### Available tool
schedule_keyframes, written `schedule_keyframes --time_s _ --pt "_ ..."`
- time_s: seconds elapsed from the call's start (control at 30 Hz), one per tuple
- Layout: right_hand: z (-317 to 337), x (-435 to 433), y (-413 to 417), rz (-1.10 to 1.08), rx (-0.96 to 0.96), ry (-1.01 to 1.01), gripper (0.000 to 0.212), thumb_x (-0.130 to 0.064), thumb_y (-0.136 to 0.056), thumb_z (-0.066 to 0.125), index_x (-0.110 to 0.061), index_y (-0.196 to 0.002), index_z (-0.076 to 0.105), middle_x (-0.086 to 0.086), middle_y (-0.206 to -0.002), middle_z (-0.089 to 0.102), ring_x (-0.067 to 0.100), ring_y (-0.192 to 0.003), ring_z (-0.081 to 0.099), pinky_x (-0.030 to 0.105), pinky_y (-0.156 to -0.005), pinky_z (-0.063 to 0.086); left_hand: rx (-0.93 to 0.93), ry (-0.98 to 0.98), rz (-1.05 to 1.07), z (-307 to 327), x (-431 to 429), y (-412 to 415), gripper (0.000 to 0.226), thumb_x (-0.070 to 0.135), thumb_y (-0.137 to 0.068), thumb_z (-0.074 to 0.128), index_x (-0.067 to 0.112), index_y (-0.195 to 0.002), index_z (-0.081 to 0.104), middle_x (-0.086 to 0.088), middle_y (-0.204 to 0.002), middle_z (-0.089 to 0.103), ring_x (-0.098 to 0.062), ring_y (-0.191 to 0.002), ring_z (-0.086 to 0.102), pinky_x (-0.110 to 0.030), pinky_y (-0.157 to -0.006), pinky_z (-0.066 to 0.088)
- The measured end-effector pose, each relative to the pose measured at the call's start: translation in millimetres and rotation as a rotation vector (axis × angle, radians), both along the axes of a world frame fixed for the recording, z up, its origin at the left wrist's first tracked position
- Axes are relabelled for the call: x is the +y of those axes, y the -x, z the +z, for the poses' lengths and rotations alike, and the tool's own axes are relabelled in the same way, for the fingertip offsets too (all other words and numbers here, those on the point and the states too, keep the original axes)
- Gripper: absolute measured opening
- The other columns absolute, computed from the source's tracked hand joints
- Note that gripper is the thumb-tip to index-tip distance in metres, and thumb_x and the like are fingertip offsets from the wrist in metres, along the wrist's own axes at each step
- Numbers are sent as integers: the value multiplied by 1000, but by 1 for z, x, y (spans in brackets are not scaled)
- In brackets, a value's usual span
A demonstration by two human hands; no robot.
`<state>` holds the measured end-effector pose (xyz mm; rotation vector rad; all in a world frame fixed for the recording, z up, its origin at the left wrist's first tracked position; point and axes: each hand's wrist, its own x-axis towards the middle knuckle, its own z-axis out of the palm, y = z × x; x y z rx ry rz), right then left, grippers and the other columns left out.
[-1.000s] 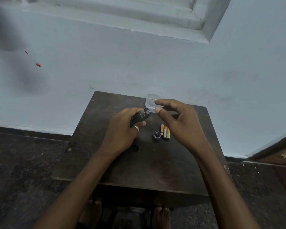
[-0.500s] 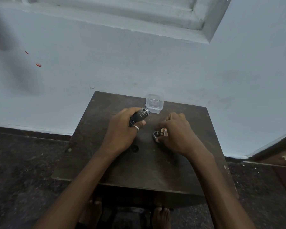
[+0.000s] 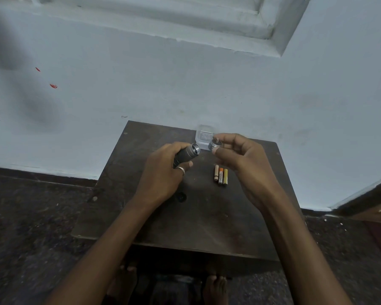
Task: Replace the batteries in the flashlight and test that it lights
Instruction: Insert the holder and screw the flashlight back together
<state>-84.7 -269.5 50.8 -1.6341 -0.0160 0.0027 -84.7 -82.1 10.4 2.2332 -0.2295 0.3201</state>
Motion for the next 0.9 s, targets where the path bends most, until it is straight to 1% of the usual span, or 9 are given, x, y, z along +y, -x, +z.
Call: schedule_keyframes --time_s 0.07,0.1,0.2,0.27,0.43,0.5,0.67,0.83,0.9 --pt "0 1 1 12 -6 -3 30 -1 -88 70 -9 -117 69 4 -97 75 8 -84 69 21 -77 57 3 -3 3 -1 0 0 38 13 -83 76 23 -118 66 6 -112 68 -8 -95 59 -2 -76 38" --pt "0 2 1 0 2 -11 32 -1 -87 71 -8 -118 67 8 -99 74 11 -86 70 24 -79 58 8 -4 6 -2 0 0 38 13 -82 76 23 -118 66 6 -111 68 -8 -95 59 -5 -76 39" --pt "-1 6 0 -52 15 -95 33 -1 -82 77 -5 -112 64 28 -109 69 31 -98 72 40 -89 60 8 -3 19 -3 1 0 36 11 -80 76 24 -112 66 7 -107 68 -10 -93 59 -18 -77 44" --pt "-3 7 0 -49 -1 -104 34 -6 -77 80 -5 -107 66 28 -106 70 39 -101 71 45 -91 59 -1 2 23 -3 1 0 35 10 -79 76 24 -110 66 6 -105 68 -12 -93 60 -25 -79 46" --pt "-4 6 0 8 -70 146 28 -2 -82 78 -11 -107 72 9 -96 78 19 -94 75 28 -83 59 -32 -10 37 -5 3 -1 35 12 -78 77 25 -108 67 7 -103 69 -17 -93 61 -39 -83 51" --pt "-6 8 -1 43 -105 263 28 -5 -84 76 -15 -110 73 3 -101 76 11 -95 73 27 -85 58 -45 -28 41 -6 4 -2 34 12 -77 77 26 -106 67 8 -100 69 -18 -91 61 -42 -81 51" --pt "-6 12 -1 73 -215 471 34 -9 -87 74 -20 -119 73 -6 -110 73 1 -100 69 28 -93 56 -71 -96 56 -6 5 -1 35 14 -76 77 30 -106 68 9 -98 69 -17 -89 59 -40 -79 51" --pt "-6 12 0 34 -270 600 33 -12 -82 79 -21 -113 75 -11 -101 74 -7 -92 67 6 -84 49 -82 -125 58 -6 5 -1 37 17 -76 78 31 -110 69 9 -99 70 -17 -90 59 -36 -79 50" --pt "-6 11 -1 32 -291 629 32 -11 -81 80 -20 -111 76 -12 -98 73 -12 -90 64 2 -81 46 -87 -136 69 -6 5 0 39 17 -76 78 31 -111 69 9 -100 71 -18 -91 59 -36 -79 50"
